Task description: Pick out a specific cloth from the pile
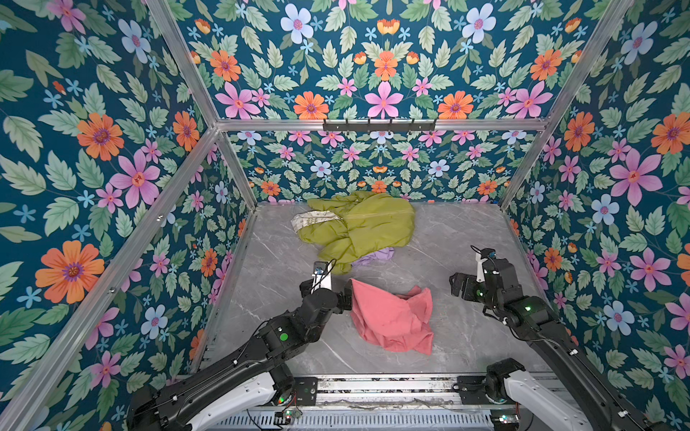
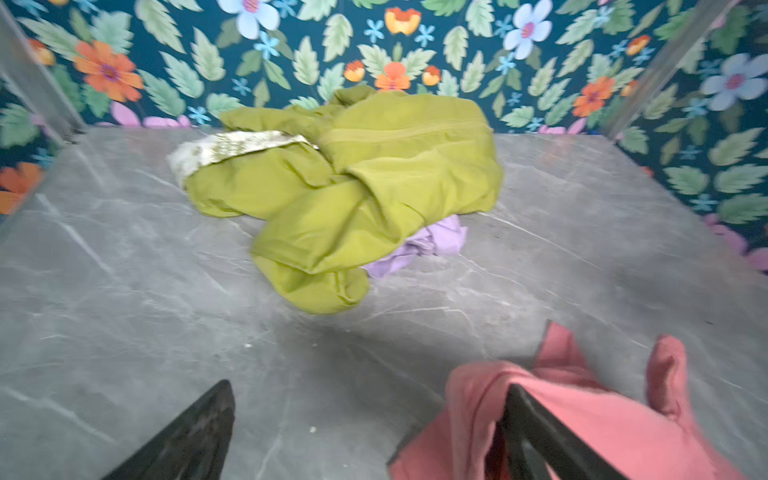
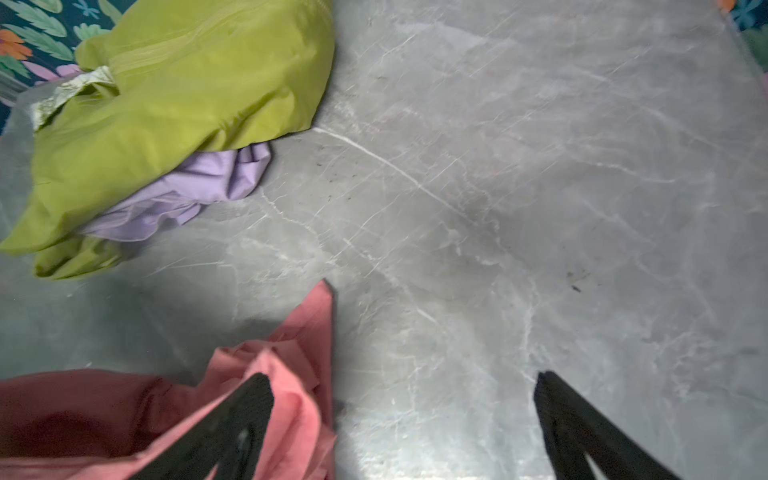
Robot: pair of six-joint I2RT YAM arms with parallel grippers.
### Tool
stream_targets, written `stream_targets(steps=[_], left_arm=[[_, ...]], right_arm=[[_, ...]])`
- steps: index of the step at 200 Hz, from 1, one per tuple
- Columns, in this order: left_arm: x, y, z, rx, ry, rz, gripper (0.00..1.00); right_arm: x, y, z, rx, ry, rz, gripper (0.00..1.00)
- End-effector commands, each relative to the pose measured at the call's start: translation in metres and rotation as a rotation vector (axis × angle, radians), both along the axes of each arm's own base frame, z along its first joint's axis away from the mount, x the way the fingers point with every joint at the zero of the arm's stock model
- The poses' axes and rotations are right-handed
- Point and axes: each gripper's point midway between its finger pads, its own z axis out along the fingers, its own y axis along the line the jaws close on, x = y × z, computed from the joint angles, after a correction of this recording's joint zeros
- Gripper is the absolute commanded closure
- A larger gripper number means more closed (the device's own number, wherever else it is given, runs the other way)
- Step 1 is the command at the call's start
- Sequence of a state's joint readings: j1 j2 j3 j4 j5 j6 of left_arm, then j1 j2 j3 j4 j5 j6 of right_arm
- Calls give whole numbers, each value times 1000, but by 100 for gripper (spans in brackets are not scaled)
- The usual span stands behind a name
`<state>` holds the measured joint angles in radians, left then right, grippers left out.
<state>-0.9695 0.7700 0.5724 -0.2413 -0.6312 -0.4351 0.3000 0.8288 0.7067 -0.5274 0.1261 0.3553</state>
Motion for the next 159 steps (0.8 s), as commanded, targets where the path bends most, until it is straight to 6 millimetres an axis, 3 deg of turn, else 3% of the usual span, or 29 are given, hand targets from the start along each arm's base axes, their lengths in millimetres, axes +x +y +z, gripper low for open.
stream_targets(steps=[1, 49, 70, 108, 136, 159], left_arm=[[3, 40, -4, 175, -51, 148, 1], [-21, -39, 5, -8, -3, -309, 1], [-51, -76, -1, -78, 96, -559, 2], [-93, -111, -18, -182, 269, -818, 6], [-96, -129, -30, -197, 320, -879, 8], [-92, -155, -31, -244, 331, -936, 12]], right_arm=[[24, -16, 18, -99, -143, -56, 1], [29, 6, 30, 19, -144, 6, 1], [25, 15, 33, 65, -138, 49, 1], [18, 25, 35, 119, -136, 87, 2], [18, 26, 36, 128, -138, 91, 2], [17, 26, 36, 132, -137, 90, 3]])
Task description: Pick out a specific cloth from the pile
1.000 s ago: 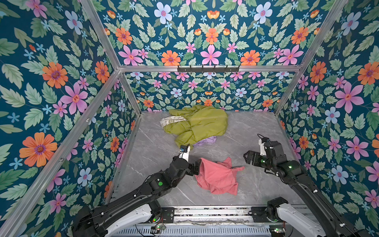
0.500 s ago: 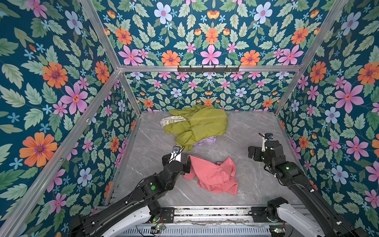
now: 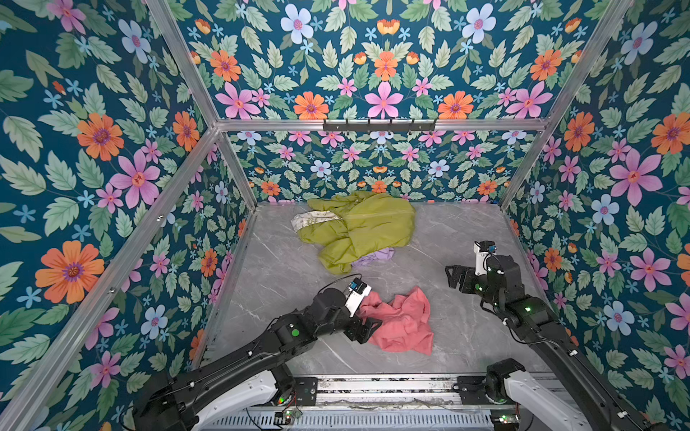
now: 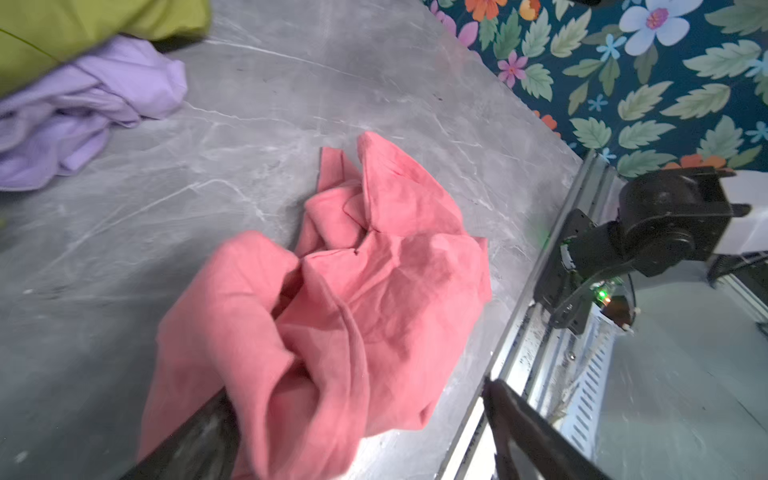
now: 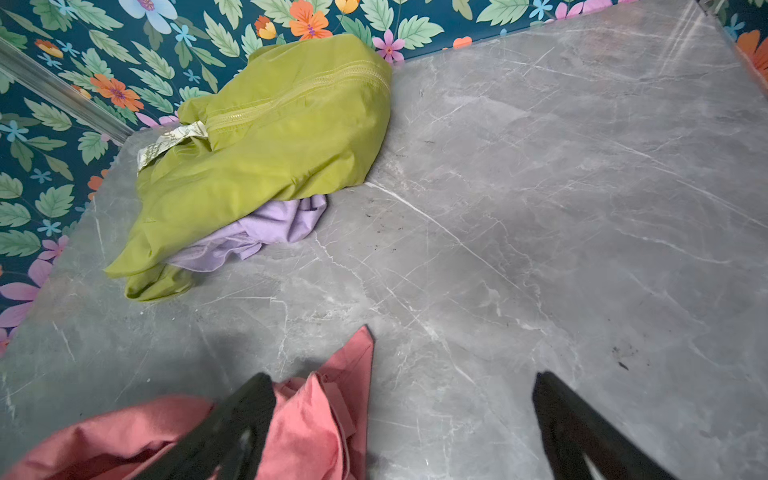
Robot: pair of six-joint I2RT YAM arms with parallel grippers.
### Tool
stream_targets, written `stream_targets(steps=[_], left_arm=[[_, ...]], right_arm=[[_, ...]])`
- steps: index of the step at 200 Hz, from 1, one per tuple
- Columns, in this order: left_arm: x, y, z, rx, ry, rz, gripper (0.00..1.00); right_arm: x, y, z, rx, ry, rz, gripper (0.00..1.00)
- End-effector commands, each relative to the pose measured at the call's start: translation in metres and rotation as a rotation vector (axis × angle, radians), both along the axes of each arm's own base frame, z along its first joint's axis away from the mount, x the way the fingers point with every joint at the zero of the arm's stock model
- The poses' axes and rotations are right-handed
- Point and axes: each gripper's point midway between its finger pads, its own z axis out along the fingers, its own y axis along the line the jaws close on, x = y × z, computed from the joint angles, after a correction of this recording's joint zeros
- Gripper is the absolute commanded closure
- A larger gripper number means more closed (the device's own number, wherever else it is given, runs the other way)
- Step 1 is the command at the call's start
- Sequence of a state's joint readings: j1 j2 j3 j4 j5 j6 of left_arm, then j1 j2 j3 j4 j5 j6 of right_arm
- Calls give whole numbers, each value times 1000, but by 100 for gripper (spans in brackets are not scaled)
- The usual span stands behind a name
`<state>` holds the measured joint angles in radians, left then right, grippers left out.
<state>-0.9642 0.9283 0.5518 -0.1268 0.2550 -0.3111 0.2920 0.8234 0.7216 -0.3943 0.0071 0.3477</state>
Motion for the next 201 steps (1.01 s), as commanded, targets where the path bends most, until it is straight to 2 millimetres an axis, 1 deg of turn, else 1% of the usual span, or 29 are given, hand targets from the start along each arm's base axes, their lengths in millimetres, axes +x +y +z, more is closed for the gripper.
stream_targets(steps=[1, 11, 26, 35, 50, 68, 85, 99, 117, 132, 148, 160, 173, 185, 201], left_arm=[[-5, -33, 18, -131, 24, -108, 12], [-6, -45, 13, -140, 51, -143, 15], [-4, -57, -1, -113, 97, -168, 20], [-4, -62, -11, -97, 124, -179, 23], [-8, -70, -20, -107, 179, -202, 27], [-11, -76, -26, -124, 223, -224, 29], [-14, -77, -30, -131, 242, -234, 28], [-19, -75, -36, -136, 262, -241, 23], [-20, -68, -51, -123, 279, -226, 17], [-19, -64, -63, -113, 304, -214, 16], [-18, -63, -70, -114, 320, -206, 15], [-16, -62, -71, -118, 315, -196, 15], [-12, -62, -65, -120, 292, -179, 15], [-7, -60, -51, -136, 251, -157, 13], [0, -56, -20, -181, 173, -124, 8]], right_arm=[[1, 2, 3, 23, -10, 1, 3], [0, 2, 2, 21, -5, 1, 3], [-1, 1, 1, 18, -3, -1, 3], [-3, 0, 1, 16, -2, -4, 3], [-6, -3, -1, 7, -5, -11, 3], [-7, -6, -2, -7, -11, -20, 3], [-8, -8, -5, -16, -10, -26, 3], [-7, -8, -5, -22, -11, -27, 3], [-5, -8, -6, -27, -9, -27, 4], [-3, -8, -6, -31, -8, -23, 4], [-2, -7, -5, -36, -7, -19, 4], [-2, -7, -6, -40, -3, -18, 4], [-2, -7, -5, -40, -4, -16, 4], [-1, -7, -3, -41, -8, -14, 4], [0, -8, -2, -50, -14, -16, 4]])
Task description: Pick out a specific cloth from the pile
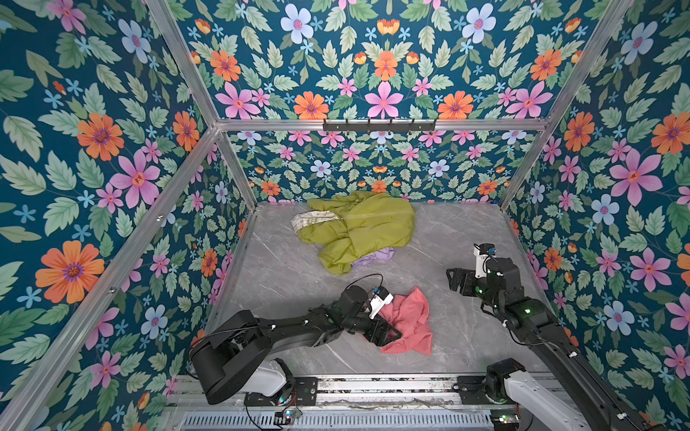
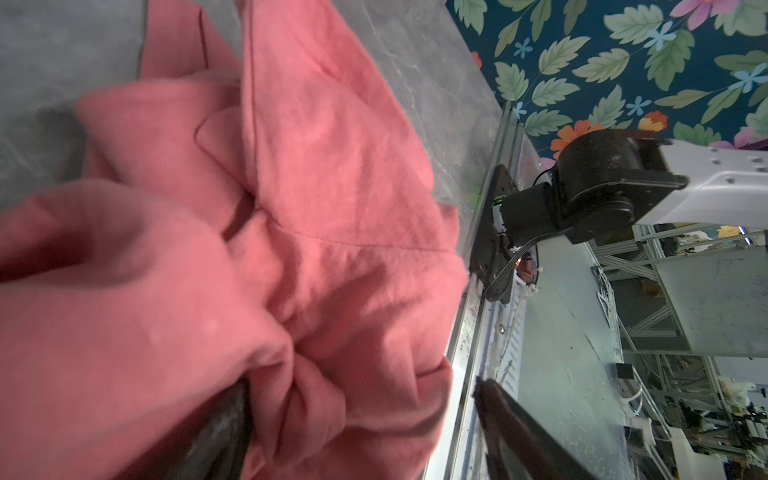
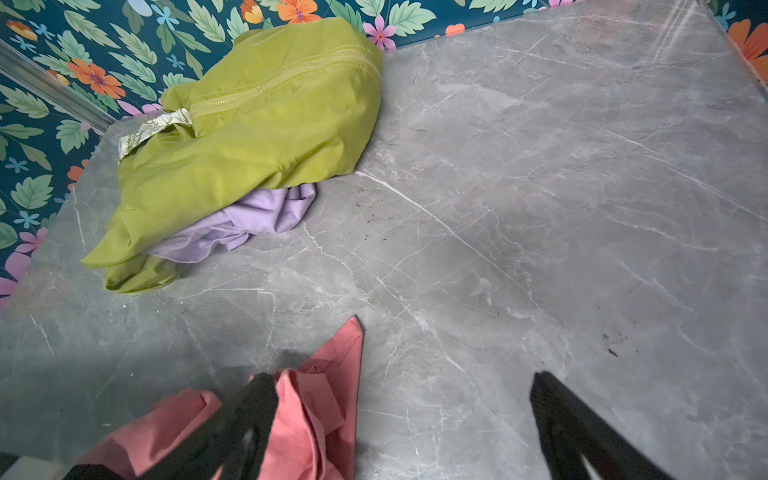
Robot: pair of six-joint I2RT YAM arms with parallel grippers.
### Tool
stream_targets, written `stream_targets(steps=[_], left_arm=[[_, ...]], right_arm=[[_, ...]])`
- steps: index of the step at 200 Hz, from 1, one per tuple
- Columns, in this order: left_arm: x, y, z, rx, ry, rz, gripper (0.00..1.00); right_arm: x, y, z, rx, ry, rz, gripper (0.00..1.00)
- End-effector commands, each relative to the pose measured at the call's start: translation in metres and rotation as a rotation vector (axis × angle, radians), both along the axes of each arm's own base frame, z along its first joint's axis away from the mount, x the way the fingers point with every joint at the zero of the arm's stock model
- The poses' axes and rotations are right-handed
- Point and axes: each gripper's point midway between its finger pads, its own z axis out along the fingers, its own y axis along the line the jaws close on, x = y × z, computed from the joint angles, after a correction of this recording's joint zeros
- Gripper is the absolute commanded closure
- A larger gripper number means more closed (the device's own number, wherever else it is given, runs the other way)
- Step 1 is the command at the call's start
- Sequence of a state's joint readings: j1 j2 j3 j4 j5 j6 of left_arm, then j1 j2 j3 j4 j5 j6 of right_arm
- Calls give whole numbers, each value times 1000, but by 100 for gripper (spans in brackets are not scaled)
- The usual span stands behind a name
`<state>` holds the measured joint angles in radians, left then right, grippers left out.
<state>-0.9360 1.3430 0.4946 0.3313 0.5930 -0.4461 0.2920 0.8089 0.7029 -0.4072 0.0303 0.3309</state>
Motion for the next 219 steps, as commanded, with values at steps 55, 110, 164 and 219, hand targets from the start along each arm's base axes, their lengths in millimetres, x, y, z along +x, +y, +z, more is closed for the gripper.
stream_targets(steps=[55, 110, 164, 219], left_arm=[[33, 49, 91, -20, -312, 260, 0], [119, 236, 83, 346, -683, 1234, 1], [179, 319, 65, 512, -833, 1344, 6], [234, 338, 26, 584, -813, 1307, 6]], right_arm=[[8, -5, 12, -48, -39, -13, 4], [34, -41, -24, -368, -232, -86, 1], [77, -51, -70, -474, -301, -165, 1], [94, -76, -84, -391, -317, -220, 1]])
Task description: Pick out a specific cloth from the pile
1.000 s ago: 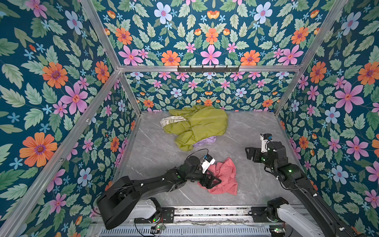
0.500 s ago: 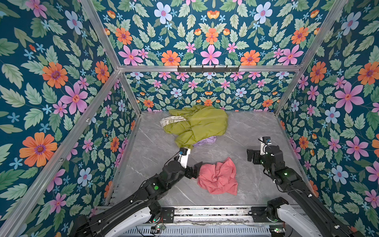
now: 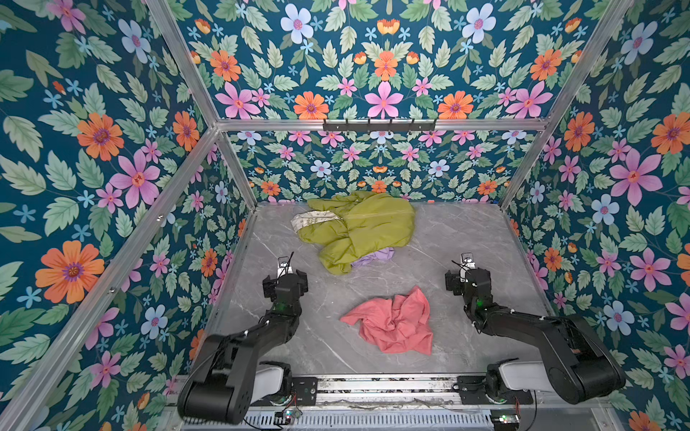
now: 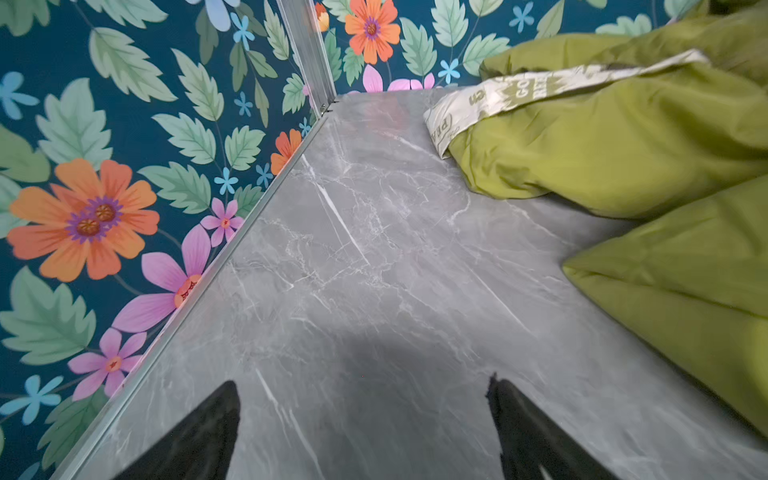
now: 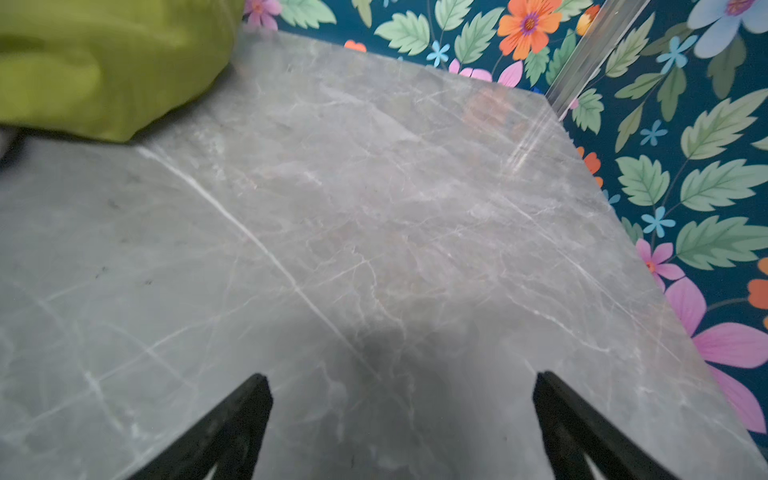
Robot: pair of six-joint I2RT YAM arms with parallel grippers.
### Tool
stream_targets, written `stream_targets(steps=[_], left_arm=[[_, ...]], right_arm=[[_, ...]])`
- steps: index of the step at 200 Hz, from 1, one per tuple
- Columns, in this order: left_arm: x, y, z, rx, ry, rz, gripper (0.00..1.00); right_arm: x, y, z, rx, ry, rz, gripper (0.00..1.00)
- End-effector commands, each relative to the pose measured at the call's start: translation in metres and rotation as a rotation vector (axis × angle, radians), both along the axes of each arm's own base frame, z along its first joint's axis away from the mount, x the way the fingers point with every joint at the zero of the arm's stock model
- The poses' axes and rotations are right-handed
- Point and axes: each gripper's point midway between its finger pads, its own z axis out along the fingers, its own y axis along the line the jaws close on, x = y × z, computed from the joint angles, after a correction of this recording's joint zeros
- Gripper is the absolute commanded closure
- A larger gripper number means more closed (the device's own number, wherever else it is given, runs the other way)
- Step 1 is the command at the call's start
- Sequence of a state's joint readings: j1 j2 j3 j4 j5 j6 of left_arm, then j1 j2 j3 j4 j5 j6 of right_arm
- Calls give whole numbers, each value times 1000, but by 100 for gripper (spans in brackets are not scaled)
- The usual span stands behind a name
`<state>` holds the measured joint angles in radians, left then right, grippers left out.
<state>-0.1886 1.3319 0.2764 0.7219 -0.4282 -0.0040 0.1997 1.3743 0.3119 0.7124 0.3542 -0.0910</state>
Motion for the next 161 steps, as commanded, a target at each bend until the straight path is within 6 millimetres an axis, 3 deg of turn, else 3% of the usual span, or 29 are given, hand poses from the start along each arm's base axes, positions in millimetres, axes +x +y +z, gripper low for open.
stream_targets(steps=[1, 28, 38, 64, 161], left_arm=[[27, -12, 31, 6, -148, -101, 6], [37, -4, 36, -82, -209, -134, 7], [40, -4, 28, -106, -212, -167, 4], [45, 2, 15, -126, -220, -154, 0], [44, 4, 20, -119, -243, -149, 0]], right_arm=[[15, -10, 27, 91, -130, -26, 1], [11, -26, 20, 215, -154, -24, 2], [14, -28, 16, 210, -170, -33, 1], [17, -29, 13, 243, -147, -19, 2], [18, -29, 10, 271, -108, -3, 1]])
